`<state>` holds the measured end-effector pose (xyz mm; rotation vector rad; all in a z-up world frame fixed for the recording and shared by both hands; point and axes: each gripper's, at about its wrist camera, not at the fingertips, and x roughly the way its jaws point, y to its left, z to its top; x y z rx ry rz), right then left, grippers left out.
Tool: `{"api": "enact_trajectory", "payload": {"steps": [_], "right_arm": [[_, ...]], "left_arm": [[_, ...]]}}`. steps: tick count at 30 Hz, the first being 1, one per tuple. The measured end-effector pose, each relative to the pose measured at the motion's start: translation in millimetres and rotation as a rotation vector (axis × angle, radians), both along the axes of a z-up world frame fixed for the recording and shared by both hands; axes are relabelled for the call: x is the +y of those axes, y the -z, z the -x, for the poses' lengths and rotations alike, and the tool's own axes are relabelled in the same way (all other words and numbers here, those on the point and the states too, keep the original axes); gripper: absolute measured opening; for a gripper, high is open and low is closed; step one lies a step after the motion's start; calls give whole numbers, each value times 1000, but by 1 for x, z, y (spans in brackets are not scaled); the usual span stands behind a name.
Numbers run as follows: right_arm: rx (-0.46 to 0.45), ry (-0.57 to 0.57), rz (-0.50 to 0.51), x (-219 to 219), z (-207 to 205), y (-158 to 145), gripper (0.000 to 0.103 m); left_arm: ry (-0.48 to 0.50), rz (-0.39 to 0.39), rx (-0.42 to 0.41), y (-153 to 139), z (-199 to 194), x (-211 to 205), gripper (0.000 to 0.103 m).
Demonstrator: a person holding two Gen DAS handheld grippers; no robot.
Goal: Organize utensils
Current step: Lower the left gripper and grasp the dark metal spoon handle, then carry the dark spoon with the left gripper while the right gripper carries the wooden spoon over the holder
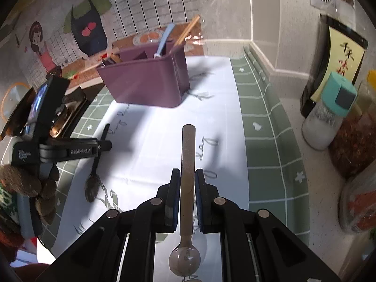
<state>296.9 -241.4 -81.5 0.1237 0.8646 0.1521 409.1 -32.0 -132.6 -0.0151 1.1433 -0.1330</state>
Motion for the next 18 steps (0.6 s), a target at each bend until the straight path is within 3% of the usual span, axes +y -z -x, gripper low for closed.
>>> {"api": "enact_trajectory", "payload": {"steps": [3,7,13,18], "right_arm": [[-21,-12,-31,-2,2,-5,11],[-15,-35,-89,-3,1,-7,11],[-51,-64,-89,8,2,-19,11],[-72,-76,-63,17,-4,-28,11]], "left_arm": [[2,103,16,0,15,15,12],[-15,184,-22,-15,41,31,12],[2,258,-149,-61,74,37,12],[19,262,-222,-83,80,37,12]]}}
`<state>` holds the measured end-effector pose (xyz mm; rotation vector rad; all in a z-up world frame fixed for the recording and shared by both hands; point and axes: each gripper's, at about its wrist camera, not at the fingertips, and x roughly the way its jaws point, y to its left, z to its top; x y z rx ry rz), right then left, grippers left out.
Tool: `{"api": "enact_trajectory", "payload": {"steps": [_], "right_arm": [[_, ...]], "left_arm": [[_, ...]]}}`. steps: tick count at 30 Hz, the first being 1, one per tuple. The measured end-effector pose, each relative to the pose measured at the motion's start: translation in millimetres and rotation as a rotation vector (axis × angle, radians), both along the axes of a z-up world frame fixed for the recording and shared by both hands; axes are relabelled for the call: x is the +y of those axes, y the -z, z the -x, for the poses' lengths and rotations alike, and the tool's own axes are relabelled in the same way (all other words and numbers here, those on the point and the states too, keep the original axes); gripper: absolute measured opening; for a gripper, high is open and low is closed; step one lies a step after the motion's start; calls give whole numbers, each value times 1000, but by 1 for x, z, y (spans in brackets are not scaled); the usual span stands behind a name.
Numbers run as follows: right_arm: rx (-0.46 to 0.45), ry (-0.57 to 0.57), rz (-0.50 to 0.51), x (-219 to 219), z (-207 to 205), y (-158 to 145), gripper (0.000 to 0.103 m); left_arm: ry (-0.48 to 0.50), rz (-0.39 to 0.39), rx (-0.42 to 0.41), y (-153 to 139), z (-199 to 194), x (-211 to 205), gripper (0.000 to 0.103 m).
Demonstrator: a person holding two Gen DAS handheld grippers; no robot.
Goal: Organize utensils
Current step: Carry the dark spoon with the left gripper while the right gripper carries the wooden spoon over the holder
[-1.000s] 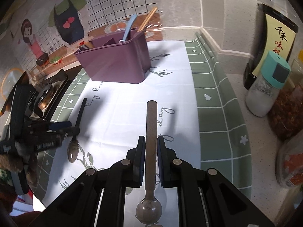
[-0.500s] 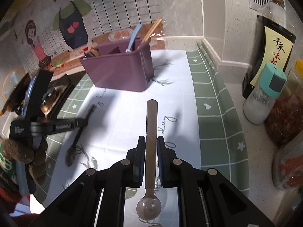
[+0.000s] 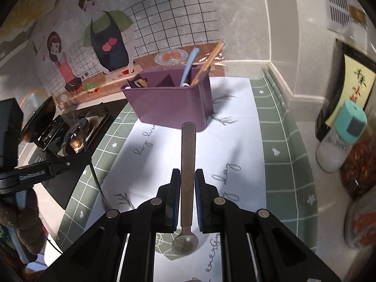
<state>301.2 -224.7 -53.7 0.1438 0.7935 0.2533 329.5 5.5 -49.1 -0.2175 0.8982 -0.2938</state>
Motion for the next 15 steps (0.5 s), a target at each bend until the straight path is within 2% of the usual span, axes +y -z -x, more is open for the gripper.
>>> {"api": "enact_trajectory", "payload": {"steps": [3,8,15], "right_arm": [[-12,-15,18,5,-2,-3,11],[-20,-21,56,14,-10,-8,11],[-40,-7,57,8,-14,-16,11]], "left_arm": [[-7,-5,-14,-4,-1,0,12],[-18,28,-39,-9,-1,10,12],[-32,27,-70,-19,-5,15,12]]}}
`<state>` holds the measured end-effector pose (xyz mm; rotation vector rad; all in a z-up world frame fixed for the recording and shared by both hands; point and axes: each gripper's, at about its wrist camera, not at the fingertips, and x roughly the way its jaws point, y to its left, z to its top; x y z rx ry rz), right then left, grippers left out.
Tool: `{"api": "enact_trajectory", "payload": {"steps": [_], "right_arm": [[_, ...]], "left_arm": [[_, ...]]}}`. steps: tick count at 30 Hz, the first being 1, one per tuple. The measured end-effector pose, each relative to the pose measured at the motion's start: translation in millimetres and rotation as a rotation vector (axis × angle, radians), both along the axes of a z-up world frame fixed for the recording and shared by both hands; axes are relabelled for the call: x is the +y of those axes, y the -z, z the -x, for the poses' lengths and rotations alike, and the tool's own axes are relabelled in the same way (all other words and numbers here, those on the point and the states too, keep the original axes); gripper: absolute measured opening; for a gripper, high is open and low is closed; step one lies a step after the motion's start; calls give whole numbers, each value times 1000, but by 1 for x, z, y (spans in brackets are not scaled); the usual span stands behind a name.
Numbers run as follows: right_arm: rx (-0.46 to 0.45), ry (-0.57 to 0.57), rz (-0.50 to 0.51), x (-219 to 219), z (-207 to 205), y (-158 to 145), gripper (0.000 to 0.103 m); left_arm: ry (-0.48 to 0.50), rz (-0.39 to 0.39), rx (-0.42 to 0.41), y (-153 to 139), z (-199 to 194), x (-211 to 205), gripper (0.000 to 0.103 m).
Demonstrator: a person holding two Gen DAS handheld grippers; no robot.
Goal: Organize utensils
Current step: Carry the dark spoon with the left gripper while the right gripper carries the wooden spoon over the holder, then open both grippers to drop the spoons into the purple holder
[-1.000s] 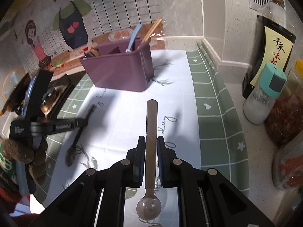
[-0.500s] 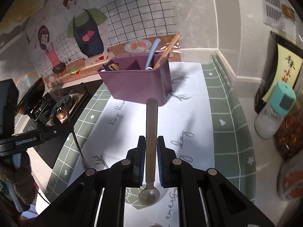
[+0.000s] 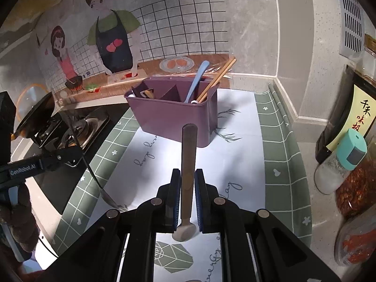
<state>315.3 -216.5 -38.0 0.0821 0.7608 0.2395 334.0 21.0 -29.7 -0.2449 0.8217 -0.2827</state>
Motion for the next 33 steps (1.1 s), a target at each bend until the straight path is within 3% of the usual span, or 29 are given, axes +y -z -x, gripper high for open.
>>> {"api": "enact_trajectory", "payload": {"steps": [4,6,13,16,21,26,33], "right_arm": [[-30,17,-11,-5,-3,-12,11],[-70,24,-23,-8,-5,-30,11],[-430,82,-43,-12,-12,-178,11],[-487,106,-25,-9,-29,-211,11],[-423,111,-11,2,-70,-196,11],[-279,99,-37,15,-120,-138,11],[-168,100,-9,33,-150,-83,11]], "left_arm": [[7,-8,-50,-19,0,0,12],[12,1,-96,-42,-2,1,12],[68,18,-435,-182,-22,2,12],[75,-6,-472,-204,-50,-3,12],[72,29,-398,-178,-108,2,12],[80,41,-269,-124,-154,-4,12],[134,43,-153,-66,-182,-14,12]]}}
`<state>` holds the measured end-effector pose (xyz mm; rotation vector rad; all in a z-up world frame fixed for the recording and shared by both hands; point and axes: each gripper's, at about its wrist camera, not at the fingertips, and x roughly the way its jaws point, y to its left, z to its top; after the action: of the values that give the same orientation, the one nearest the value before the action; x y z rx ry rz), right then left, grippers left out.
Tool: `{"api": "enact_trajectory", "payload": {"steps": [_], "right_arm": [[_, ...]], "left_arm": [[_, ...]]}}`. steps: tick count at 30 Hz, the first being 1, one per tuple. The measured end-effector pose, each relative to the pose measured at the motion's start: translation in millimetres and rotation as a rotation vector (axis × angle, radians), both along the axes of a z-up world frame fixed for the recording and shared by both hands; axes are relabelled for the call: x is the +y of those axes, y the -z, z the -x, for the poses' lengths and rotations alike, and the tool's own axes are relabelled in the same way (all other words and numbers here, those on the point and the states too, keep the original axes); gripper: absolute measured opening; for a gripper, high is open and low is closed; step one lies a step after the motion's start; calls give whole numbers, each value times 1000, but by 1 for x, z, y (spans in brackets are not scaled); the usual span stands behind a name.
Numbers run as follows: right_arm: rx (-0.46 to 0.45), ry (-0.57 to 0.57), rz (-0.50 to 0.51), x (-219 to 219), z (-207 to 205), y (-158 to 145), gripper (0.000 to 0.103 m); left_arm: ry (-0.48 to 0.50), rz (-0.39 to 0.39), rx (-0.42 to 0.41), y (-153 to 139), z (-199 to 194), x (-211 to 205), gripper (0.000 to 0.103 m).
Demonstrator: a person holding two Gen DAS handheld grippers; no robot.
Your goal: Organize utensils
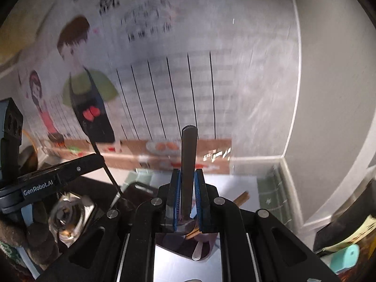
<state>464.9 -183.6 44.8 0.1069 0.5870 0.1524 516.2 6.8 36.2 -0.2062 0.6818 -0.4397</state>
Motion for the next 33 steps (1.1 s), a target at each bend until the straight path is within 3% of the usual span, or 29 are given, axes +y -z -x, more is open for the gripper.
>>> {"api": "enact_trajectory", "payload": {"steps": [2,4,6,8,12,16,20,24,27,33], "right_arm": [[39,-13,12,7,-5,16,11],[91,-34,26,12,-7,26,11],[110,-23,12,11,-2,32,13],[111,-6,-25,4,10,32,15],[61,13,-63,-10,46,15,17],[-79,-17,-38,-11,108,-8,21],[-180,-76,15,-5,167,-8,25],[-163,-96,45,-4,210,7,25],[-89,-80,21,-9,224,24,25],[-40,-93,14,-15,245,40,25]], "left_arm": [[27,0,18,11,-2,-1,14],[49,1,39,17,0,-1,25],[54,6,47,21,6,3,50],[40,-23,19,19,20,4,61],[-40,-114,-90,6,74,8,68],[-141,-194,-152,1,136,10,69],[-200,-246,-192,8,202,4,69],[-255,-254,-207,13,255,-1,69],[-325,-232,-197,14,283,0,69],[-372,-250,-159,19,311,-10,69]]}}
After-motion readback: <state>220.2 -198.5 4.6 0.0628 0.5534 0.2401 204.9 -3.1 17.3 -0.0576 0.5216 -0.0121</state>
